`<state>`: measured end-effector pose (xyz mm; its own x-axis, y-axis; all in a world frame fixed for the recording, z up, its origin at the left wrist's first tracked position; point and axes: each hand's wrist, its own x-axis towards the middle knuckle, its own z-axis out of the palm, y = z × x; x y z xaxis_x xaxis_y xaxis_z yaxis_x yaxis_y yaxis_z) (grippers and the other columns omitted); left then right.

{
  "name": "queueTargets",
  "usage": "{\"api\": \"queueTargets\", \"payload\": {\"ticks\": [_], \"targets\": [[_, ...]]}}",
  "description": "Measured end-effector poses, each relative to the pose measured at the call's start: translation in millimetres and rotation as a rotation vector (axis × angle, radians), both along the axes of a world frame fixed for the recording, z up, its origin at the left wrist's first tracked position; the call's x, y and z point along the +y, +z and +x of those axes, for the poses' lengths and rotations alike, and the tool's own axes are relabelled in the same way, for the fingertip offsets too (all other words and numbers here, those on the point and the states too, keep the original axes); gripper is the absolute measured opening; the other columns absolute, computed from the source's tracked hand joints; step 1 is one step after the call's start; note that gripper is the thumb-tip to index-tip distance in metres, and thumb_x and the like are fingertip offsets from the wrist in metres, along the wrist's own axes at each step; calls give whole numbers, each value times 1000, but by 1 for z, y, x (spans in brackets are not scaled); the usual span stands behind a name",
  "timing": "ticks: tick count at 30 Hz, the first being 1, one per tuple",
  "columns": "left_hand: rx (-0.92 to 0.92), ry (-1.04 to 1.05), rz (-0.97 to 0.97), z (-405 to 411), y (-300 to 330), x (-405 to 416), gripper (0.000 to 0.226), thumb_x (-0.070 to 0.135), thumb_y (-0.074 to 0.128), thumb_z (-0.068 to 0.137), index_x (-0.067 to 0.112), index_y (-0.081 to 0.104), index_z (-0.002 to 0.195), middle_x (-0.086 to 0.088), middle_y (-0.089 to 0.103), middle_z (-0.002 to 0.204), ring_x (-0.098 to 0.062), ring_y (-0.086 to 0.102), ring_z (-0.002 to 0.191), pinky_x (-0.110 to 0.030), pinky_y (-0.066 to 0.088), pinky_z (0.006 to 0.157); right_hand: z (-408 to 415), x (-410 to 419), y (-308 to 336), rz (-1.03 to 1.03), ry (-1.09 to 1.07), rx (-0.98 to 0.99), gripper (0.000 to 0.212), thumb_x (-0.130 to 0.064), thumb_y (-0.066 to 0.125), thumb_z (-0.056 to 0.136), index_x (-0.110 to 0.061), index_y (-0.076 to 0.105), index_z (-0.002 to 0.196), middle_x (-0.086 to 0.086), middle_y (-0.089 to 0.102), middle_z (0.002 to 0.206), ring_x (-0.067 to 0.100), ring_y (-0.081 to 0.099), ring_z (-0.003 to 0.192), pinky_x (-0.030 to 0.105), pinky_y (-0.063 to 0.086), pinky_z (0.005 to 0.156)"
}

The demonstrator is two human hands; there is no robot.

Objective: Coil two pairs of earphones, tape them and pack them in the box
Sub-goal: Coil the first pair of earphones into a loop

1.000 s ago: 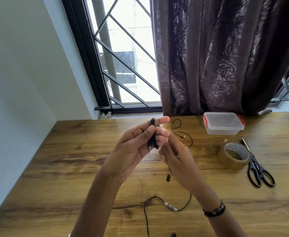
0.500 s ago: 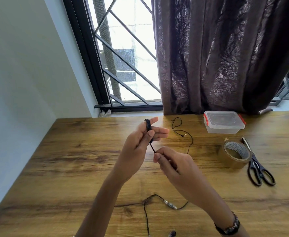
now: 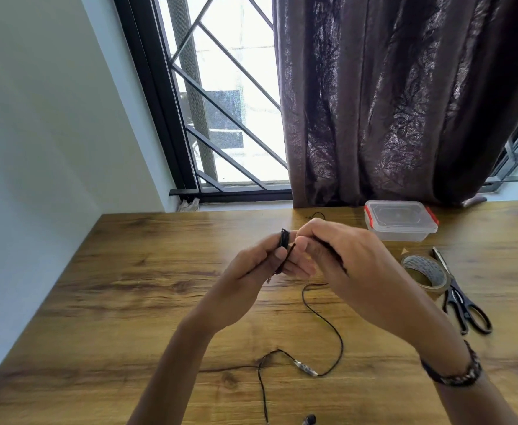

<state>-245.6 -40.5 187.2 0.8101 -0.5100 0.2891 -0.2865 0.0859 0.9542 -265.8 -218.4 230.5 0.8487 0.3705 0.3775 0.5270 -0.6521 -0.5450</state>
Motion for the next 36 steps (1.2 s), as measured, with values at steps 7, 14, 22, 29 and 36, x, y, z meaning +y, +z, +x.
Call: {"api": "queueTargets", "payload": {"ticks": [7, 14, 22, 29, 36], "targets": [[27, -93, 22, -5, 7, 6, 31, 7, 30, 100, -5, 51, 120, -11, 66, 91, -20, 63, 82, -29, 49, 79, 14, -2, 7, -7, 23, -59, 21, -38, 41, 99, -28, 57, 90, -17, 60, 82, 2, 61, 78, 32, 51, 67], [39, -165, 41, -5, 12, 12, 32, 4, 26, 102, -8, 51, 118, 7, 62, 75, -10, 56, 71, -21, 44, 71, 17, 0, 5, 52, 34, -79, 23, -39, 44, 99, -25, 59, 88, -23, 52, 70, 3, 54, 68, 21, 37, 60], [244, -231, -380, -7, 9, 6, 31, 10, 29, 100, 5, 58, 110, 4, 49, 65, -6, 46, 60, -18, 42, 65, 21, 5, -16, 318, 108, 25, 19, -23, 46, 101, -13, 58, 89, 2, 53, 66, 15, 46, 57, 16, 34, 53], [426, -216, -653, -1, 7, -1, 30, 11, 39, 98, 2, 61, 117, 4, 53, 69, -5, 53, 64, -18, 48, 67, 17, 27, -72, 509, 8, 114, 24, -26, 40, 102, -12, 55, 90, 0, 50, 65, 16, 43, 55, 30, 36, 51], [483, 24, -651, 3, 1, -6, 30, 9, 36, 98, 3, 62, 111, 3, 51, 66, -5, 50, 59, -18, 47, 62, 2, 37, -86, 558, -16, 213, 21, -27, 41, 103, -22, 56, 89, 6, 48, 60, 29, 41, 52, 38, 33, 47]]}}
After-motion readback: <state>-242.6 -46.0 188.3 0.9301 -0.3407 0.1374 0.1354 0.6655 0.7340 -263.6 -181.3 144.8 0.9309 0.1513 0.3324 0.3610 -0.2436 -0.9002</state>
